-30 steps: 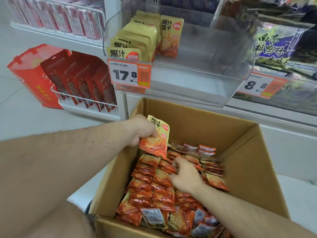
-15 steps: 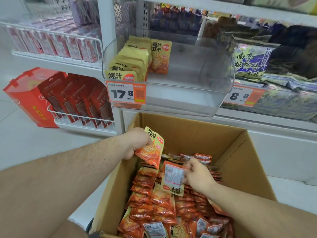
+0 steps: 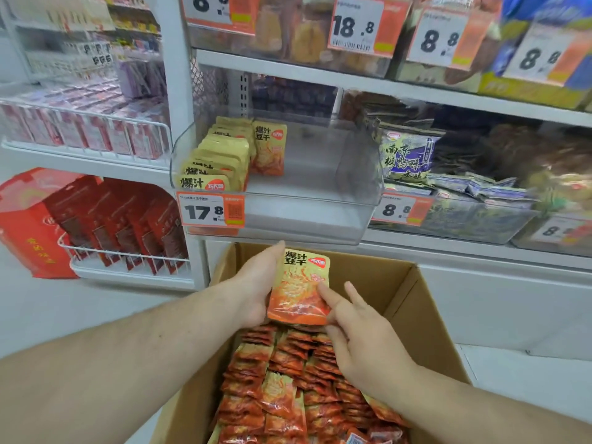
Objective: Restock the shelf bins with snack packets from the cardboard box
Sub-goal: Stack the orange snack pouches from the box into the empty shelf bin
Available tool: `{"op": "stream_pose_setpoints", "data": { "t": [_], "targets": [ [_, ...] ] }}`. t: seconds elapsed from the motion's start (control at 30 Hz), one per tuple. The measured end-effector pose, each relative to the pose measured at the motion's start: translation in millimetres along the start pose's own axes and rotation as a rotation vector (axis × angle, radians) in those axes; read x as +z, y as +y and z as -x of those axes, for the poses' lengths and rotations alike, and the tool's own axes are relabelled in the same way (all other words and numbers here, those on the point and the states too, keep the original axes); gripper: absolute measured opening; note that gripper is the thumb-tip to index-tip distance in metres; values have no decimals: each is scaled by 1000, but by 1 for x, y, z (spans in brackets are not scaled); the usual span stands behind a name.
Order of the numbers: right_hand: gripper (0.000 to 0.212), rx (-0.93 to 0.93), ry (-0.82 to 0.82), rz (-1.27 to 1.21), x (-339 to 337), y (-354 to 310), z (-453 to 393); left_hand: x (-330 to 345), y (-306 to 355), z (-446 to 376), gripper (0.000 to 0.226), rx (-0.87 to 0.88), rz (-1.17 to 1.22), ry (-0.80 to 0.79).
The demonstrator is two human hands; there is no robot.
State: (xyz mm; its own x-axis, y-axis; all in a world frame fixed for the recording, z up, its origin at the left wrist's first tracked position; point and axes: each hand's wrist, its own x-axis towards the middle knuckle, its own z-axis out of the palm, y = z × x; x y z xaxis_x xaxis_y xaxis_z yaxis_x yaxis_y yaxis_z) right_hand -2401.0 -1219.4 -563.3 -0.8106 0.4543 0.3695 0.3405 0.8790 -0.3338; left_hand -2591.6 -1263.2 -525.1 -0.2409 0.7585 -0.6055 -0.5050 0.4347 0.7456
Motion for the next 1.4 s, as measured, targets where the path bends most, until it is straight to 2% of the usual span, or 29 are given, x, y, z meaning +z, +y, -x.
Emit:
{"op": "stream_pose_setpoints", "data": {
  "t": [0.07, 0.13, 0.33, 0.43, 0.47, 0.53, 0.6, 0.67, 0.7, 0.8, 0.93, 1.07, 1.13, 1.2, 1.27, 1.3, 1.33, 1.4],
  "targets": [
    [41, -67, 36, 83, -1, 1, -4, 6, 0, 8, 33, 71, -64, -19],
    [47, -74, 53, 54, -3, -1, -9, 8, -1, 11, 21, 182, -123, 14],
    [45, -31, 104, 66, -11, -5, -16, 10, 1, 14, 22, 320, -105, 1],
    [33, -51, 159, 54, -15, -8, -18, 11, 2, 14, 21, 388, -88, -3],
    [33, -17, 197, 33, -20, -11, -20, 11, 3, 14, 21, 412, -84, -1],
    [40, 209, 275, -102, -37, -18, -31, 11, 8, 15, 23, 471, -84, 4],
    [45, 537, 205, -400, -56, -21, -48, 11, 14, 18, 28, 525, -94, -6],
    [56, 736, 43, -750, -69, -17, -62, 12, 20, 23, 33, 563, -103, -44],
    [55, 755, -21, -850, -72, -14, -66, 13, 22, 25, 35, 577, -109, -70],
    [43, 631, -136, -932, -75, -16, -71, 15, 27, 29, 36, 592, -139, -141],
    [38, 639, -156, -986, -73, -15, -87, 16, 34, 30, 35, 586, -141, -162],
    [6, 679, -201, -1001, -76, -16, -107, 10, 47, 32, 27, 639, -224, -130],
    [7, 697, -169, -1022, -83, -18, -125, 1, 65, 34, 15, 764, -344, 15],
    [9, 711, -125, -1004, -92, -14, -150, -18, 84, 29, 14, 993, -497, 336],
    [16, 727, -83, -933, -100, -7, -179, -39, 95, 20, 29, 1186, -773, 688],
    [20, 736, -60, -892, -102, -3, -194, -48, 97, 14, 36, 1223, -941, 802],
    [24, 746, -38, -846, -102, 2, -209, -53, 96, 10, 40, 1211, -1086, 865],
    [29, 778, -11, -749, -96, 10, -238, -57, 93, 5, 42, 1116, -1263, 853]
  ]
}}
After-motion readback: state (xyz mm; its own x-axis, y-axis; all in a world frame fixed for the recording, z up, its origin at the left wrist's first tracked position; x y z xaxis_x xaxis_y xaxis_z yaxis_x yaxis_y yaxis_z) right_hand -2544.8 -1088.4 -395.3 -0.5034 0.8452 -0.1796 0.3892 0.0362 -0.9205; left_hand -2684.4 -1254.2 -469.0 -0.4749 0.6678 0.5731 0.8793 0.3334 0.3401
